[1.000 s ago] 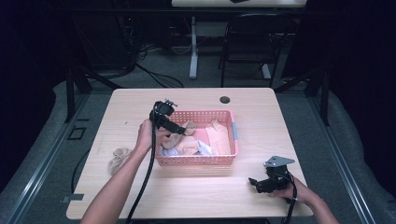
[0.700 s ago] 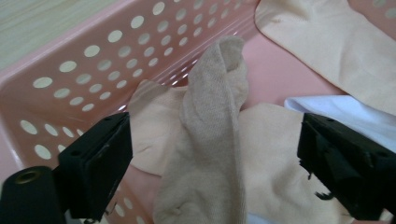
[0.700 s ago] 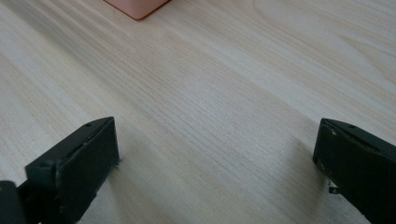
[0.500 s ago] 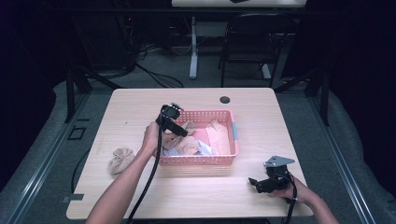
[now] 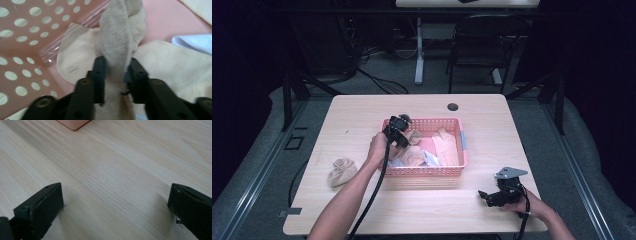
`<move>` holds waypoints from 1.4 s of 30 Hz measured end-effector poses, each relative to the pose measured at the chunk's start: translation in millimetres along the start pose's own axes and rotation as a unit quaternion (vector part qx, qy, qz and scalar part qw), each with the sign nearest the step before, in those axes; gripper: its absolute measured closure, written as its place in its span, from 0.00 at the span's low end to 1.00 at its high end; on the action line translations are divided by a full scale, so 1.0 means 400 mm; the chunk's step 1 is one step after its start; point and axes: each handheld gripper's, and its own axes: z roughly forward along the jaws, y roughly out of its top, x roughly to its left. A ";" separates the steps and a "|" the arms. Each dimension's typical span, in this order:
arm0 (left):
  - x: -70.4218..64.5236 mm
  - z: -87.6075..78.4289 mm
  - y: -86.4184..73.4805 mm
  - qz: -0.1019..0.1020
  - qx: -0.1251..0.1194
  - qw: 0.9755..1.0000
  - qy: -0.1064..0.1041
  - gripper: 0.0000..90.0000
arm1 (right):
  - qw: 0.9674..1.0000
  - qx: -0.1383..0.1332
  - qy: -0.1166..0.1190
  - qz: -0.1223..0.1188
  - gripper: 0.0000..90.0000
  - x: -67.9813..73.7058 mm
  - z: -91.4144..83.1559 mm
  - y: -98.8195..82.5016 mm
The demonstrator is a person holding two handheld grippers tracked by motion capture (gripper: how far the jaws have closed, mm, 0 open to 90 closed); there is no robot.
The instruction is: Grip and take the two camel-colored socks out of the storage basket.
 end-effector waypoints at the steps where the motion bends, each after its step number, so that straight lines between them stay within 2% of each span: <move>1: 0.000 -0.004 0.000 0.003 -0.002 1.000 -0.001 0.85 | 1.000 0.001 0.000 0.000 0.00 0.000 0.000 0.000; 4: 0.002 -0.018 -0.005 0.009 -0.011 1.000 -0.007 0.94 | 1.000 0.001 0.000 0.000 0.00 0.000 0.000 0.000; 14: 0.026 -0.066 -0.025 0.018 -0.025 0.999 -0.030 0.96 | 1.000 0.000 -0.001 0.000 0.00 0.000 0.000 0.000; 16: 0.032 -0.092 -0.027 0.024 -0.034 0.998 -0.041 0.96 | 1.000 0.000 -0.001 0.000 0.00 0.000 0.000 0.000; 18: 0.033 -0.103 -0.027 0.030 -0.035 0.998 -0.042 0.96 | 1.000 0.000 0.000 0.000 0.00 0.000 0.000 0.000; 22: 0.034 -0.154 -0.026 0.053 -0.043 0.996 -0.049 0.96 | 1.000 0.000 -0.001 0.000 0.00 0.000 0.000 0.000; 24: 0.034 -0.164 -0.025 0.055 -0.047 0.996 -0.053 0.96 | 1.000 0.001 -0.001 0.000 0.00 0.000 0.000 0.000; 25: 0.034 -0.187 -0.023 0.064 -0.050 0.995 -0.054 0.96 | 1.000 0.000 -0.001 -0.001 0.00 0.000 0.000 0.000; 26: 0.034 -0.187 -0.023 0.064 -0.050 0.995 -0.054 0.96 | 1.000 0.000 -0.001 -0.001 0.00 0.000 0.000 0.000; 27: 0.035 -0.208 -0.021 0.069 -0.055 0.994 -0.061 0.96 | 1.000 0.000 -0.001 0.000 0.00 0.000 0.000 0.000; 28: 0.035 -0.208 -0.021 0.069 -0.055 0.994 -0.061 0.96 | 1.000 0.000 -0.001 0.000 0.00 0.000 0.000 0.000; 30: 0.032 -0.239 -0.016 0.080 -0.060 0.993 -0.062 0.96 | 1.000 0.000 -0.001 -0.001 0.00 0.000 0.000 0.000; 32: 0.033 -0.258 -0.012 0.083 -0.063 0.992 -0.074 0.96 | 1.000 0.000 -0.001 0.000 0.00 0.000 0.000 0.000; 38: 0.041 -0.296 -0.004 0.088 -0.068 0.991 -0.076 0.96 | 1.000 0.000 -0.001 0.000 0.00 0.000 0.000 0.000; 42: 0.049 -0.341 -0.001 0.096 -0.071 0.990 -0.082 0.96 | 1.000 0.000 -0.001 -0.001 0.00 0.000 0.000 0.000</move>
